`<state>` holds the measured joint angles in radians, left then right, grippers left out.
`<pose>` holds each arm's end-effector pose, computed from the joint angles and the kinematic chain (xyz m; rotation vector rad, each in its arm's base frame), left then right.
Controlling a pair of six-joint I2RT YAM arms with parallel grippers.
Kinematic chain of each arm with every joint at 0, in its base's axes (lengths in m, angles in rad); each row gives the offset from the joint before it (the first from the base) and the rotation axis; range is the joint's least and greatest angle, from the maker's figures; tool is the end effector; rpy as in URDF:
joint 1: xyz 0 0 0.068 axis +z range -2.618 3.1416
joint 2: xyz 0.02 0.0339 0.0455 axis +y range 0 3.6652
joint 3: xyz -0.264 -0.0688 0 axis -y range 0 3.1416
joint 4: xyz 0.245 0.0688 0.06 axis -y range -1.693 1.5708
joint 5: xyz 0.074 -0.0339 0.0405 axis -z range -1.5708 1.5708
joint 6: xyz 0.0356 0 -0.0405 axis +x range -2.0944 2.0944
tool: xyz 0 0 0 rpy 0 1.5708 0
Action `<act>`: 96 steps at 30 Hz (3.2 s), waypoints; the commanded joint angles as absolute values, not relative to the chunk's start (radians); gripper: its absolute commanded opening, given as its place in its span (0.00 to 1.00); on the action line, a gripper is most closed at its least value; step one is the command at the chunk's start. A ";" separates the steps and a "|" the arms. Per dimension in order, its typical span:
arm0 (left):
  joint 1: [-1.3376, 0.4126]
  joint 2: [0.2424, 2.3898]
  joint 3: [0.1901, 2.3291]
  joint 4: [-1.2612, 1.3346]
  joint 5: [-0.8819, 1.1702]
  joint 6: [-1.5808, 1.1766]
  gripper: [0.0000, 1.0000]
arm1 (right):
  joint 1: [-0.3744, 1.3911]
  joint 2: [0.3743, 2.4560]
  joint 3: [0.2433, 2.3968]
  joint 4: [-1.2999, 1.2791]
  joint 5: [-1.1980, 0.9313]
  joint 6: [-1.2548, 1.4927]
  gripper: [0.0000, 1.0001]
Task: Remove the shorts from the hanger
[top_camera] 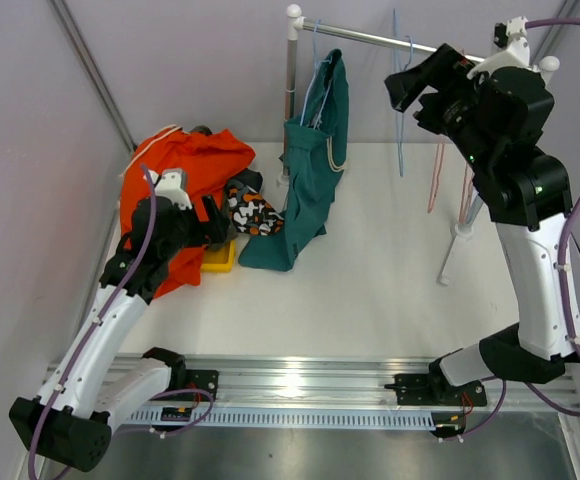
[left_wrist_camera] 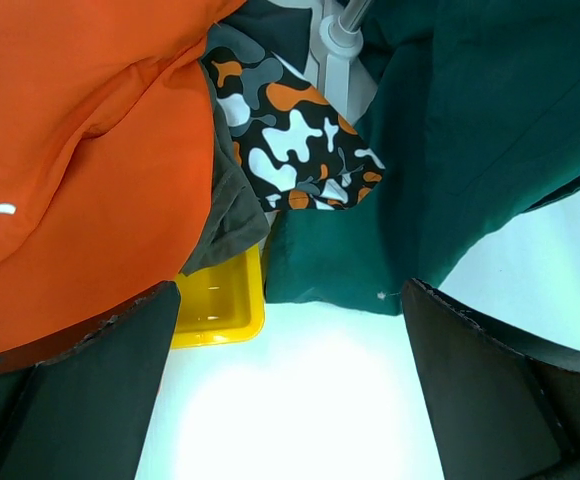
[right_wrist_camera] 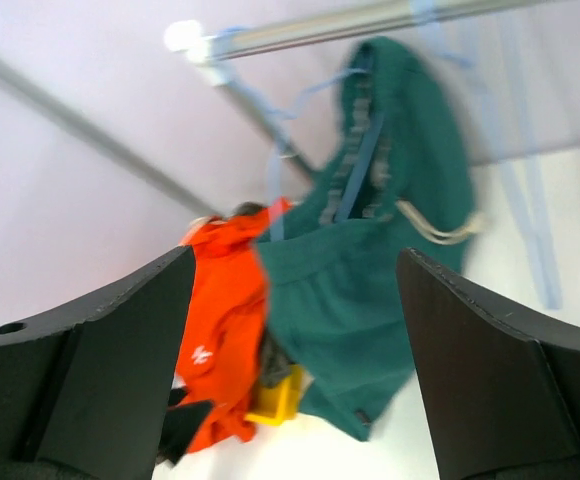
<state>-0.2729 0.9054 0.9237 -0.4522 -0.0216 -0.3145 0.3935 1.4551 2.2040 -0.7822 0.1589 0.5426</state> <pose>0.1931 -0.0532 0.3396 -0.0560 2.0215 -0.3531 0.2212 0.0858 0.5829 0.2468 1.6176 0.5960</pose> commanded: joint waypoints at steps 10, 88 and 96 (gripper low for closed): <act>-0.281 0.870 0.910 -0.407 0.064 -0.311 0.99 | 0.558 1.819 2.454 -0.647 0.077 0.488 0.87; -1.000 1.082 1.060 -0.201 -0.201 -0.325 0.00 | 0.681 1.598 2.224 -0.502 0.384 0.420 0.00; -1.124 0.813 0.710 -0.210 -0.367 -0.448 0.00 | 0.663 1.601 2.255 -0.529 0.362 0.437 0.00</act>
<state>-1.1084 0.8089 0.7658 -0.1684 -0.2985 -0.3782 0.6876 1.6409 2.2002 -0.6643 0.3065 0.4763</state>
